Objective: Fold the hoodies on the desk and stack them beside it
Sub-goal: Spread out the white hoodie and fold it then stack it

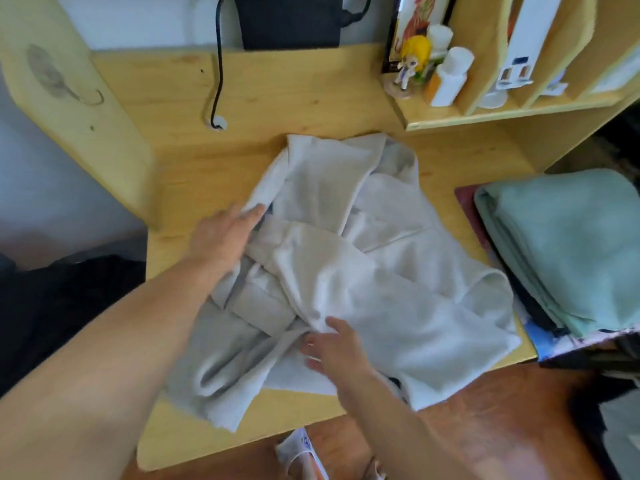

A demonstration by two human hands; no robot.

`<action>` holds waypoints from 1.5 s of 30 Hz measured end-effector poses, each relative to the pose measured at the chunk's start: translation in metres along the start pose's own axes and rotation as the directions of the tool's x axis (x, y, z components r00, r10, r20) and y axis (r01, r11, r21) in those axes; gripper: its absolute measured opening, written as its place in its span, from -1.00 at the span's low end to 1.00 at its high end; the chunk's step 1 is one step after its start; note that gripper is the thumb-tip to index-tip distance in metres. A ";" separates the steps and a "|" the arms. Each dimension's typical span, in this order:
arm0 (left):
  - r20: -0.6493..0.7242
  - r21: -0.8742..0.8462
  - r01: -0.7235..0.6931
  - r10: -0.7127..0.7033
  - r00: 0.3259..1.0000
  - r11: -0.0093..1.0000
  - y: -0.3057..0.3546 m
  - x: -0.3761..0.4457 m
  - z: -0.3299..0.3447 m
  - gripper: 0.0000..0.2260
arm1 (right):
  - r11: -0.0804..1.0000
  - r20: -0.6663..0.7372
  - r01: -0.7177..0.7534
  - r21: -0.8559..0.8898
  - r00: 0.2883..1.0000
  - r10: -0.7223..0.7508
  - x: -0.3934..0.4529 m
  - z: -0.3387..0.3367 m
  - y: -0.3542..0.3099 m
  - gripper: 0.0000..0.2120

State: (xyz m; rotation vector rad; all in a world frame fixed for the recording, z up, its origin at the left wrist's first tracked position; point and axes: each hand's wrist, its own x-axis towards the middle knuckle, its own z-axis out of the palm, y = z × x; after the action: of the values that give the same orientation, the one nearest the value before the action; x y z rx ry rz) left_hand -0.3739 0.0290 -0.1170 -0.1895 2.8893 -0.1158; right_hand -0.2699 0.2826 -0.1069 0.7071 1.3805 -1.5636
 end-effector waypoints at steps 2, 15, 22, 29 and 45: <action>-0.164 0.111 0.232 -0.212 0.963 0.966 -0.059 -0.009 -0.006 -0.36 | 0.927 0.056 0.041 -0.374 0.998 -0.021 -0.030 -0.045 -0.002 -0.83; 0.092 -0.272 0.061 -0.037 0.995 0.960 0.119 -0.256 0.088 -0.29 | -0.645 0.375 0.095 -0.758 0.873 -0.313 -0.025 -0.251 0.012 0.12; 0.026 -0.171 0.152 -0.150 0.988 0.973 0.091 -0.334 0.118 -0.29 | -0.681 0.384 -0.020 -0.732 0.814 -0.436 -0.018 -0.275 -0.010 0.32; 0.240 -0.190 0.254 -0.206 0.949 0.948 0.100 -0.319 0.104 -0.16 | -0.704 0.405 -0.027 -0.709 0.802 -0.439 -0.034 -0.302 0.009 0.24; -0.007 -0.137 0.035 -0.036 0.999 0.990 0.123 -0.406 0.080 -0.38 | -0.411 0.442 0.166 -0.897 0.383 -0.811 -0.110 -0.345 0.057 -0.61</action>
State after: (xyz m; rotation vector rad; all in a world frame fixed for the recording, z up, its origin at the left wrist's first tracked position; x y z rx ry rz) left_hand 0.0217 0.2012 -0.1104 -0.2656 2.9052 0.0766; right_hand -0.2211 0.6456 -0.1095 -0.9470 3.0608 -0.2906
